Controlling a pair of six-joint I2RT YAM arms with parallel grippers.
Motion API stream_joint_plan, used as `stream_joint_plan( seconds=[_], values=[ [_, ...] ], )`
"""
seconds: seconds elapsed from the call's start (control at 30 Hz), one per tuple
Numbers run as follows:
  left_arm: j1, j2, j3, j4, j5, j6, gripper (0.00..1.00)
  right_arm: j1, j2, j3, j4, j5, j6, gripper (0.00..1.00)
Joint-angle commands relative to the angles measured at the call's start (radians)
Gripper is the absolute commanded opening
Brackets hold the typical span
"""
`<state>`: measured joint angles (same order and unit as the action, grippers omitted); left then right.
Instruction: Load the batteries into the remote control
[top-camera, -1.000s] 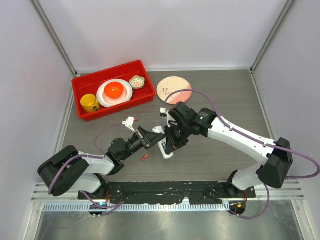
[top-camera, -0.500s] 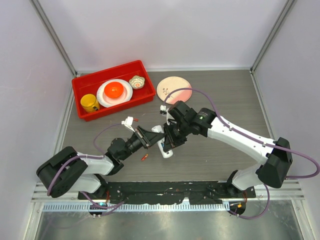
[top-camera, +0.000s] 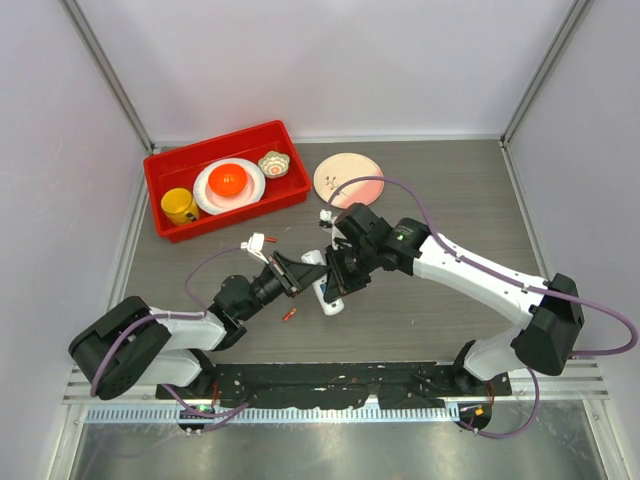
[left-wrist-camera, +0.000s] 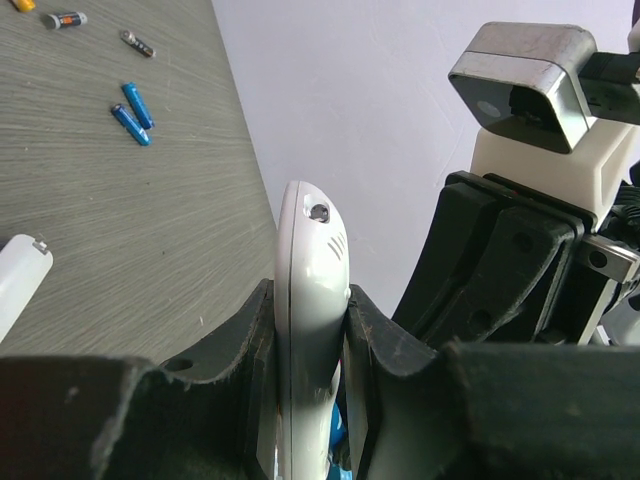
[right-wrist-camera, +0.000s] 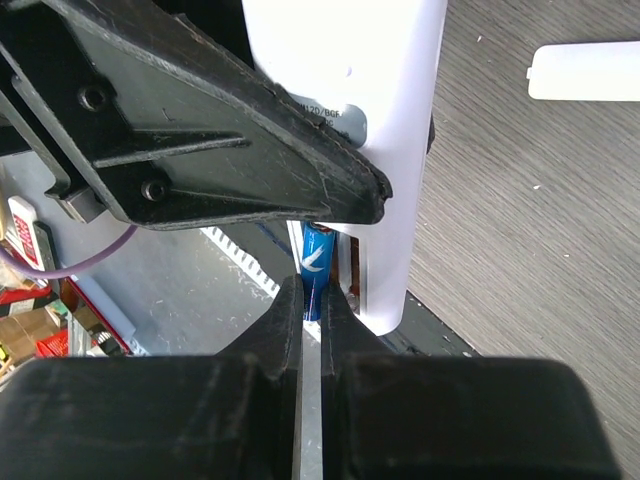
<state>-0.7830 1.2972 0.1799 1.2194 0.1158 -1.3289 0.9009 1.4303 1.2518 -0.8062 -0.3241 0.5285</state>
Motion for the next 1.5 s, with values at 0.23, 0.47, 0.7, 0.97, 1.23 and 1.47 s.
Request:
stream_joint_plan(
  seconds=[0.23,0.47,0.7,0.97,1.23,1.47],
  values=[
    [-0.013,-0.067,0.078,0.327,0.117,-0.087,0.00,0.004,0.041,0.001,0.099,0.112,-0.058,0.01],
    [-0.013,-0.070,0.070,0.327,0.105,-0.085,0.00,0.004,0.041,0.003,0.091,0.120,-0.051,0.12],
    [-0.013,-0.070,0.049,0.327,0.084,-0.069,0.00,0.004,0.032,0.015,0.078,0.115,-0.038,0.19],
    [-0.013,-0.075,0.033,0.327,0.064,-0.052,0.00,0.004,0.032,0.032,0.050,0.114,-0.033,0.24],
    [-0.013,-0.069,0.027,0.327,0.058,-0.043,0.00,0.004,0.028,0.044,0.016,0.123,-0.035,0.31],
    [-0.013,-0.064,0.018,0.327,0.051,-0.036,0.00,0.006,0.025,0.064,-0.010,0.129,-0.038,0.34]
  ],
)
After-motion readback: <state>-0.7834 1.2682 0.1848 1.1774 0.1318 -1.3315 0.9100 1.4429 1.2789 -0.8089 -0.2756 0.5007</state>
